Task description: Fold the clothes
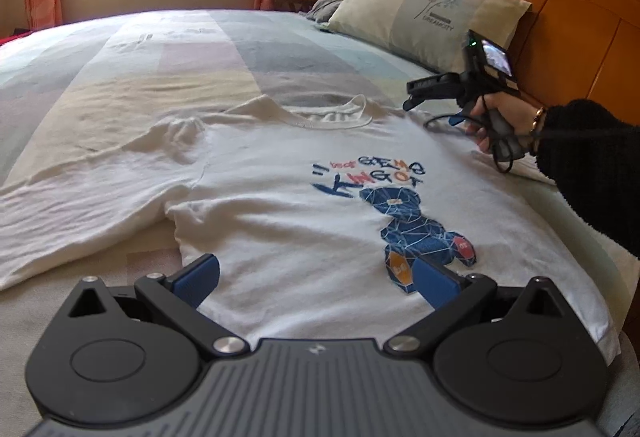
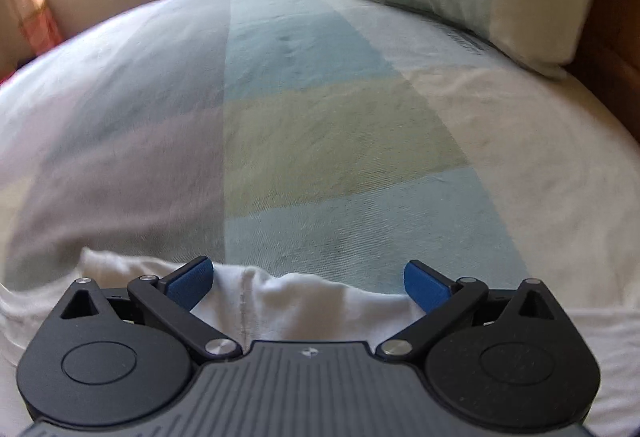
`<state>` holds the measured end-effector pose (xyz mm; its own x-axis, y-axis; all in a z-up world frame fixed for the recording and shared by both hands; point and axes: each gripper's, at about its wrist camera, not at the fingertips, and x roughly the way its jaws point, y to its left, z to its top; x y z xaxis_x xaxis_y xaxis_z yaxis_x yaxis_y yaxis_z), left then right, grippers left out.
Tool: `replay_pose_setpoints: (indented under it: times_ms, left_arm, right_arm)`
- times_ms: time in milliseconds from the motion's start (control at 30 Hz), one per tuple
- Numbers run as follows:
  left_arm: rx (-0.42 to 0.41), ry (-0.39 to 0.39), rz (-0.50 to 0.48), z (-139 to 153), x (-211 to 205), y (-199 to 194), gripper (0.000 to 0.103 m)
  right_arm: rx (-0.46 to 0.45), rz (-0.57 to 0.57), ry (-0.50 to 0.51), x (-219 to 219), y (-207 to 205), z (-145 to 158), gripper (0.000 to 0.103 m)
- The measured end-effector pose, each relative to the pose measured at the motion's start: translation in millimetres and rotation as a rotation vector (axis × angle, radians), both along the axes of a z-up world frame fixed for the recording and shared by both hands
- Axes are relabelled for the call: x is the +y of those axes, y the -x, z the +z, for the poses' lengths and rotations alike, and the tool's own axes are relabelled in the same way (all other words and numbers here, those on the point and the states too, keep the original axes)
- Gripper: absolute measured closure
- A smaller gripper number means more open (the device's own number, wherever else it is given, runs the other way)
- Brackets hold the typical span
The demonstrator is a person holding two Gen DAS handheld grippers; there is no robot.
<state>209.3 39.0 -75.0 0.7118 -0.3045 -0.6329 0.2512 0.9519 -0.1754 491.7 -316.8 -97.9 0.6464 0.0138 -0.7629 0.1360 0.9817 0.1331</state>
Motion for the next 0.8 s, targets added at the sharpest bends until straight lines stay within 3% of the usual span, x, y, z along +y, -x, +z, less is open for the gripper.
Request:
replay_pose_setpoints:
  times_ms: [100, 233, 333, 433, 567, 667, 800]
  left_arm:
    - [-0.013, 0.005, -0.006, 3.8, 0.5, 4.4, 0.001]
    - [-0.018, 0.0, -0.009, 4.1, -1.6, 8.2, 0.001]
    - [-0.011, -0.006, -0.011, 3.2, -2.0, 10.1, 0.001]
    - [0.0, -0.01, -0.007, 1.2, 0.4, 9.8, 0.001]
    - [0.0, -0.018, -0.011, 0.1, -0.4, 6.1, 0.001]
    - [-0.001, -0.032, -0.018, 0.7, -3.0, 4.8, 0.001]
    - [-0.001, -0.033, -0.034, 3.6, -8.4, 9.2, 0.001]
  right_arm:
    - [-0.017, 0.096, -0.1, -7.7, 27.0, 18.5, 0.0]
    - [0.037, 0.255, -0.232, 1.2, 44.0, 22.9, 0.0]
    - [0.057, 0.308, -0.187, 23.8, 38.4, 15.9, 0.0]
    - [0.071, 0.28, -0.126, 37.0, 22.6, -0.9, 0.0]
    - [0.004, 0.221, -0.028, 42.3, 7.7, -14.6, 0.0]
    - [-0.016, 0.186, -0.058, 37.2, 9.9, -10.0, 0.0]
    - [-0.058, 0.198, -0.086, 13.0, 45.2, 13.0, 0.0]
